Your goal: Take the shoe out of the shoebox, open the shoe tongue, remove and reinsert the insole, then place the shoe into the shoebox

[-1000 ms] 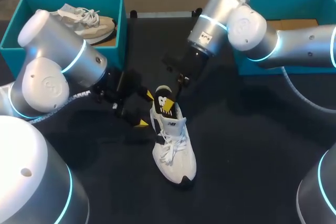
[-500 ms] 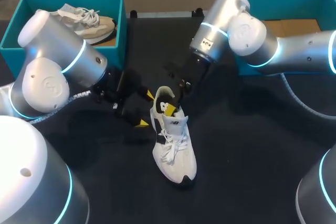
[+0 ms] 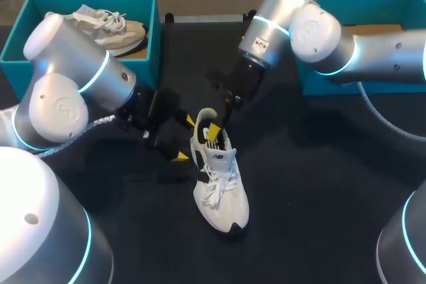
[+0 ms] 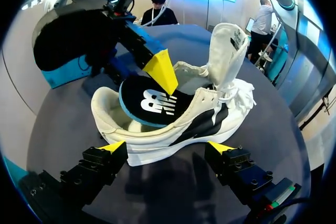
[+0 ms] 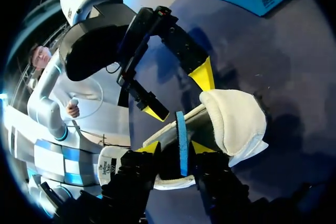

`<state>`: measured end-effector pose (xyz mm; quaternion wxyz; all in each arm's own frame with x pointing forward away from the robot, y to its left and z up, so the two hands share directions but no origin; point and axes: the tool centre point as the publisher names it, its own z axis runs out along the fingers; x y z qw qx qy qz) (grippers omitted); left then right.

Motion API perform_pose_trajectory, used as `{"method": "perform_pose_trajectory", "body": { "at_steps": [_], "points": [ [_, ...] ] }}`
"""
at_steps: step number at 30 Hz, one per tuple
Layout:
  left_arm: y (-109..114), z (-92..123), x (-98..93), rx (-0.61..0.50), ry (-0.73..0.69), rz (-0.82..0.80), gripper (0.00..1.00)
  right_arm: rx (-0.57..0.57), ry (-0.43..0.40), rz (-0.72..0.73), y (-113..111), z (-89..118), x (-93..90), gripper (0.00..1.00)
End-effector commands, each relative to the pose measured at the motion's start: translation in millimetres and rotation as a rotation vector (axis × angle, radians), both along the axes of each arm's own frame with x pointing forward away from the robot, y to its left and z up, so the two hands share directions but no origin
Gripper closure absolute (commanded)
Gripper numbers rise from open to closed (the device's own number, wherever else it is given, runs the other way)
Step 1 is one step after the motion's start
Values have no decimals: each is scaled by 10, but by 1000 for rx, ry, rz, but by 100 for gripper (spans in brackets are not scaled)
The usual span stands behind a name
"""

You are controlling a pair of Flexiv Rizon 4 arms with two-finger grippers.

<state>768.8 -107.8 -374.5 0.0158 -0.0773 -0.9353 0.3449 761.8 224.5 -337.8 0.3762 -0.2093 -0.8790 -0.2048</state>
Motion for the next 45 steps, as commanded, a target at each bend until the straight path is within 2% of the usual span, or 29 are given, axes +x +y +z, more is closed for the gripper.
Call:
{"method": "perform_pose_trajectory", "body": {
  "at_steps": [1, 15, 23, 30, 32, 35, 36, 38, 42, 45],
  "points": [
    [0, -25, -15, -9, -3, 0, 0, -15, -52, -18, -14, 145, -9, 62],
    [25, 13, -20, -10, -10, -2, 0, 16, -211, -55, -34, 416, 230, 60],
    [15, 42, -17, -14, -13, -2, 0, 209, -389, -142, 11, 586, 470, 60],
    [29, 114, -17, -15, -24, -5, 0, 256, -426, -188, 29, 564, 582, 62],
    [53, 151, -12, -13, -25, -5, 0, 257, -438, -215, 5, 574, 600, 67],
    [103, 236, -10, -6, -19, -12, 0, 216, -433, -235, -21, 575, 613, 79],
    [131, 267, -8, -4, -22, -12, 0, 201, -432, -248, -37, 571, 616, 84],
    [208, 322, 8, 2, -29, 0, 0, 209, -445, -286, -70, 573, 613, 100],
    [356, 444, 39, 9, -43, 19, 0, 102, -423, -325, -132, 541, 603, 100],
    [455, 517, 74, 11, -47, 24, 0, 77, -434, -373, -153, 526, 589, 100]
  ]
}}
